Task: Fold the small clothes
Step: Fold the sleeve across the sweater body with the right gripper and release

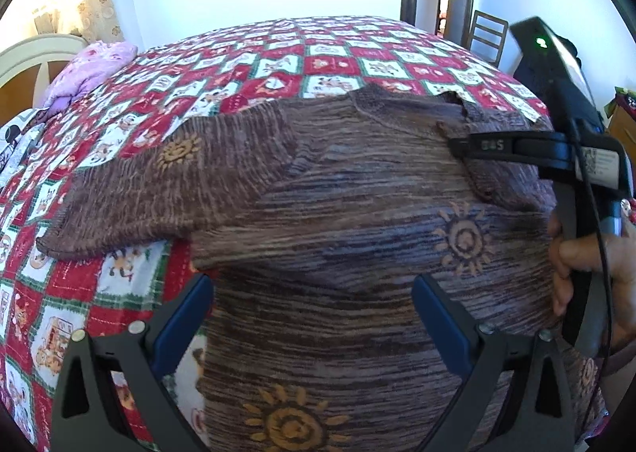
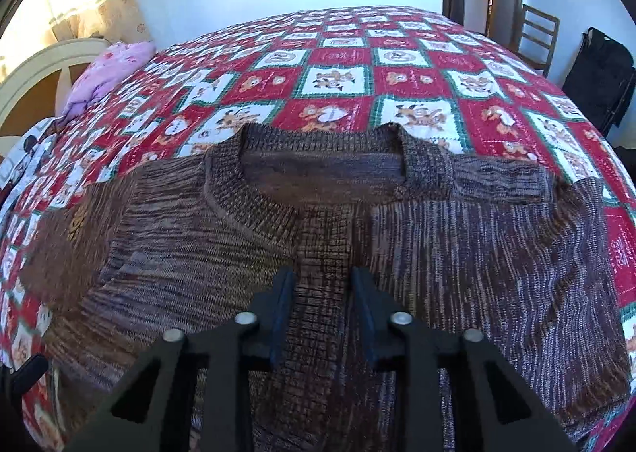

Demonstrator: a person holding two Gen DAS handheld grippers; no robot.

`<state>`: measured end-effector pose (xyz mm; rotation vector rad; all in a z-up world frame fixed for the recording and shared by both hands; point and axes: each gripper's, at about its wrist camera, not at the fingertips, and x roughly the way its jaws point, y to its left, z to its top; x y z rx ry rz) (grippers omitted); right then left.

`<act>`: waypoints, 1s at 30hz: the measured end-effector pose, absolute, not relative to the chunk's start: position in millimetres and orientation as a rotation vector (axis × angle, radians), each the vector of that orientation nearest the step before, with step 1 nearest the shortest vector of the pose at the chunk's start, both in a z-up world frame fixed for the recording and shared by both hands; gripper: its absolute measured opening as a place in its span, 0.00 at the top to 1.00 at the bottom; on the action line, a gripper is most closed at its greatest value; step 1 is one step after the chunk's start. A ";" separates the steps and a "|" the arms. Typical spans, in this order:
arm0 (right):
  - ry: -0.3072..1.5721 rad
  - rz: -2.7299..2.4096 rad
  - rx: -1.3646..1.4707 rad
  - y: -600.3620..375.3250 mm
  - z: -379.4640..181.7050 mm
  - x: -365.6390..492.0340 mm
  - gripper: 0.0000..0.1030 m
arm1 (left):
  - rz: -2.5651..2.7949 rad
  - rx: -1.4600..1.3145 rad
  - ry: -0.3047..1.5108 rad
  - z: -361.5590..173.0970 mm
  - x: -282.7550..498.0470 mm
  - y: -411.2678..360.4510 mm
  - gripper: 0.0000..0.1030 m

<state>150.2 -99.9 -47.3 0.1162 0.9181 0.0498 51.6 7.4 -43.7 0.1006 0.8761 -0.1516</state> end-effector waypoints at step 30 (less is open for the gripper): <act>0.758 -0.138 0.217 -187.1 -3.9 54.1 0.77 | -0.148 0.102 0.846 -29.8 46.0 6.6 0.01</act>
